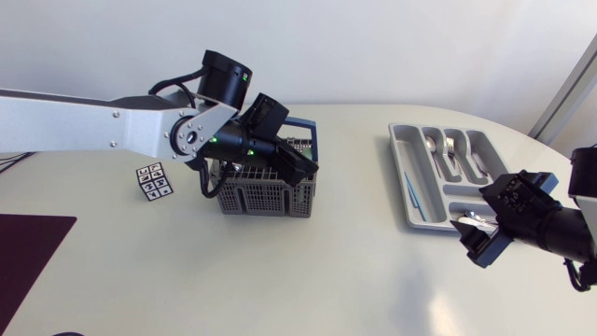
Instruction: Transfer all utensils from the basket to the drawer tray.
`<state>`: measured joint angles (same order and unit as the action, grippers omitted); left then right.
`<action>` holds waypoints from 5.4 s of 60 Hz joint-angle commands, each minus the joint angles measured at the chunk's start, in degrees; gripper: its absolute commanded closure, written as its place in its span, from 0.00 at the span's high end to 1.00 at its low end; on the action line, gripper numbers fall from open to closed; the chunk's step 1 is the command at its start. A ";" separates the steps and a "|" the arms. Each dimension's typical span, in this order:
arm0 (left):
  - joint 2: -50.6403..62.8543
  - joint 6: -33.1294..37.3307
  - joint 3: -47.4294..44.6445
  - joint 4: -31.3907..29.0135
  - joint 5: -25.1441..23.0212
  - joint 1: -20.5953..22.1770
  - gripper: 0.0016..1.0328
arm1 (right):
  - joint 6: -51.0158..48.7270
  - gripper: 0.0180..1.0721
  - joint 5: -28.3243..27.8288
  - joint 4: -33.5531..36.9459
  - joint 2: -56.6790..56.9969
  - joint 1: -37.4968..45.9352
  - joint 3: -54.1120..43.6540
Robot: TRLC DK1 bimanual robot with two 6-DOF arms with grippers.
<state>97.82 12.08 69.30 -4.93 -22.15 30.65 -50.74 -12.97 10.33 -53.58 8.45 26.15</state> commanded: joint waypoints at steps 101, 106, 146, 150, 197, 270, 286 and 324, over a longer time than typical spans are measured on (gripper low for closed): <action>16.61 8.67 6.90 14.42 -13.09 -6.40 0.24 | 5.30 0.95 1.11 -14.72 -12.95 -7.39 -5.32; 16.61 8.75 6.55 15.04 -14.41 -6.75 0.14 | 5.21 0.95 1.11 -14.81 -13.13 -7.57 -5.32; 12.83 9.11 -0.57 19.61 -17.05 -9.12 0.03 | 5.57 0.95 1.99 -14.99 -13.04 -9.24 -5.59; 11.69 8.93 -2.68 23.03 -17.40 -9.47 0.03 | 5.65 0.95 2.69 -14.99 -12.95 -9.85 -5.67; 6.24 2.25 -4.70 25.93 -18.72 -10.88 0.03 | 6.80 0.95 4.97 -14.37 -11.63 -13.81 -6.11; -3.69 2.60 -7.16 14.86 -16.26 -10.88 0.81 | 8.55 0.95 9.72 -3.03 -5.83 -26.03 4.70; -6.24 6.29 -10.67 11.87 -12.30 -11.05 0.88 | 9.96 0.95 12.53 -2.33 -5.92 -30.60 6.10; -3.25 11.22 2.51 -9.75 -2.37 -8.51 0.88 | 12.24 0.95 14.55 -3.38 -8.20 -35.87 5.58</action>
<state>92.44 21.06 68.93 -13.72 -24.97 21.06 -40.01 1.19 7.49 -60.88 -26.96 31.57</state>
